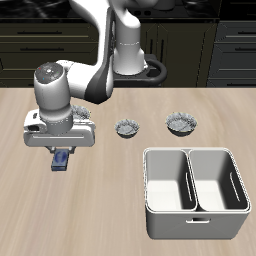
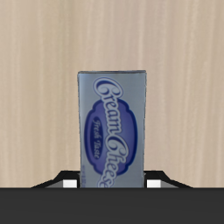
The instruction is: Place the cream cheese in the largest bowl
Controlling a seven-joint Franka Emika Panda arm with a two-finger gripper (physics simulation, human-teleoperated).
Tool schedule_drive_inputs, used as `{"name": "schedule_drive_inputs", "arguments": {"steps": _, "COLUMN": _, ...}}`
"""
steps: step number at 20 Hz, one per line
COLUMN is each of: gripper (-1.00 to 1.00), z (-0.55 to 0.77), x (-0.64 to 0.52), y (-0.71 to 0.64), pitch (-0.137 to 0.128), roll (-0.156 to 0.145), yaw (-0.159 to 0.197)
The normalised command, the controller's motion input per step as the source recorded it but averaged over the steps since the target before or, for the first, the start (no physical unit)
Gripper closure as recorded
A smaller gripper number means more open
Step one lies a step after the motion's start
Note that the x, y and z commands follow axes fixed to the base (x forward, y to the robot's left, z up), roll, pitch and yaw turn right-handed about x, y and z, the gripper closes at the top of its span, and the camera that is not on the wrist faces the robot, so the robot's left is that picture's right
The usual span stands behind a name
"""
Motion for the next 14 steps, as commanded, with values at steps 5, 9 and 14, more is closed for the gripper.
{"name": "schedule_drive_inputs", "arguments": {"steps": 5, "gripper": 1.00, "z": 0.28, "x": -0.05, "y": 0.07, "pitch": -0.009, "roll": -0.002, "yaw": 0.009}}
{"name": "schedule_drive_inputs", "arguments": {"steps": 9, "gripper": 1.00, "z": 0.24, "x": -0.11, "y": 0.08, "pitch": -0.028, "roll": 0.011, "yaw": 0.021}}
{"name": "schedule_drive_inputs", "arguments": {"steps": 14, "gripper": 1.00, "z": 0.30, "x": -0.15, "y": 0.03, "pitch": -0.030, "roll": -0.010, "yaw": -0.008}}
